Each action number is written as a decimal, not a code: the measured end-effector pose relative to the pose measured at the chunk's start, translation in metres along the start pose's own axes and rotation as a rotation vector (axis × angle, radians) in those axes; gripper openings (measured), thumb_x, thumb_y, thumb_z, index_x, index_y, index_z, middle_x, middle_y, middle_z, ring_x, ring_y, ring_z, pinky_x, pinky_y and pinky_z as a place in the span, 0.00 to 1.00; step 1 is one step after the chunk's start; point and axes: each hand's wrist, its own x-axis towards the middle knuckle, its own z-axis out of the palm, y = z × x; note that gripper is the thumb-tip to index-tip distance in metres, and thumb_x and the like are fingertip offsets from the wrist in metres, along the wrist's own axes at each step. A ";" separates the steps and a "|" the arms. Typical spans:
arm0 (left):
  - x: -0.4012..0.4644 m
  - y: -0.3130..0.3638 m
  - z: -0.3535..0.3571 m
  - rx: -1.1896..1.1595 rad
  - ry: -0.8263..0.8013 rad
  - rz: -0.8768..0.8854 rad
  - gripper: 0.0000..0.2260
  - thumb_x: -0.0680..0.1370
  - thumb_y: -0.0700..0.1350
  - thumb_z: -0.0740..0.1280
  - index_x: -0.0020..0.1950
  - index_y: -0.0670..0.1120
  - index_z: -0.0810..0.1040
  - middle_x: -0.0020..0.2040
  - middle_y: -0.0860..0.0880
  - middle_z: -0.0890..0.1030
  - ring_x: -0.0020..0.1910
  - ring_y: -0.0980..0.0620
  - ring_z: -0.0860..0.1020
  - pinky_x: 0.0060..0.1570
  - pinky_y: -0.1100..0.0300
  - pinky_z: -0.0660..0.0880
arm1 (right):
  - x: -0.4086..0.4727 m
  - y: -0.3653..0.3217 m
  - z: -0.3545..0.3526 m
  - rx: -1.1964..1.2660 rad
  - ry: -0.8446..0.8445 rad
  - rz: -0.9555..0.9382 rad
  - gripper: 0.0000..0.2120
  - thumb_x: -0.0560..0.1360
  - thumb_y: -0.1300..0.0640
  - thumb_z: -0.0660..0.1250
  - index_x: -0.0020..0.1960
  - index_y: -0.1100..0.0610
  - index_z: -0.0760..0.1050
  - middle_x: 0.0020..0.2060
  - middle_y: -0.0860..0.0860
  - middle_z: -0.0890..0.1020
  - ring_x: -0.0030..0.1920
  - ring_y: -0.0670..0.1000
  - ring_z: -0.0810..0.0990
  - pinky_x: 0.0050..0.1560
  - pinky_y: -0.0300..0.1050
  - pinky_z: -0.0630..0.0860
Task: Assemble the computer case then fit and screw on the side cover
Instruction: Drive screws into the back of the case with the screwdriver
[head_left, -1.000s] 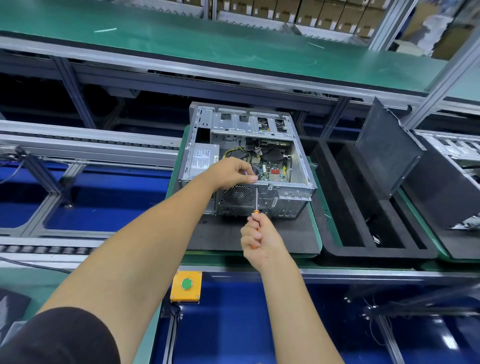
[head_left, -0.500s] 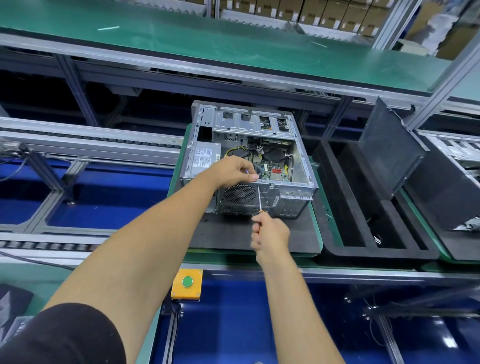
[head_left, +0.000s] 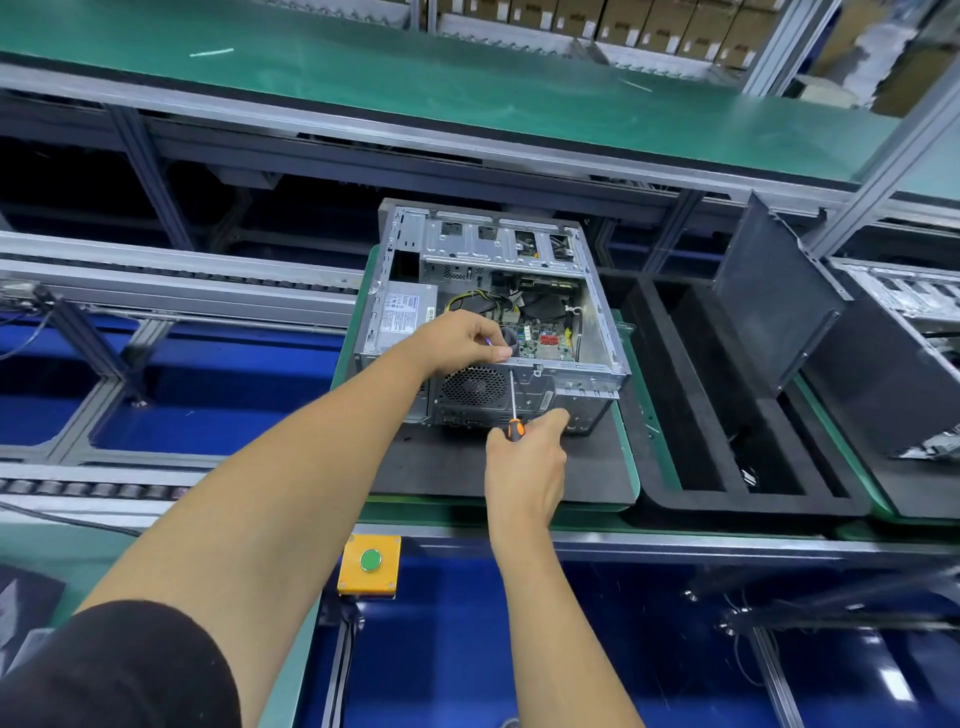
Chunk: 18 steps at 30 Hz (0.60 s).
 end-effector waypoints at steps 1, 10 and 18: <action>-0.001 0.000 0.000 -0.011 0.001 -0.002 0.09 0.77 0.57 0.72 0.47 0.53 0.84 0.52 0.48 0.85 0.55 0.47 0.81 0.61 0.43 0.76 | 0.000 0.000 0.000 -0.036 0.011 -0.050 0.10 0.76 0.58 0.67 0.50 0.55 0.65 0.35 0.48 0.79 0.36 0.57 0.77 0.35 0.49 0.70; -0.001 0.004 -0.001 -0.023 -0.010 -0.018 0.09 0.77 0.56 0.72 0.49 0.51 0.85 0.53 0.46 0.85 0.56 0.46 0.81 0.61 0.45 0.76 | 0.019 -0.014 -0.018 1.166 -0.549 0.870 0.05 0.78 0.64 0.63 0.44 0.57 0.71 0.27 0.51 0.80 0.18 0.42 0.68 0.14 0.33 0.55; 0.001 0.001 -0.002 -0.012 -0.017 -0.024 0.10 0.77 0.56 0.72 0.50 0.51 0.85 0.55 0.47 0.85 0.56 0.46 0.81 0.62 0.44 0.76 | 0.008 -0.011 -0.003 0.624 -0.261 0.564 0.04 0.75 0.58 0.66 0.44 0.59 0.76 0.31 0.54 0.85 0.22 0.51 0.74 0.25 0.40 0.65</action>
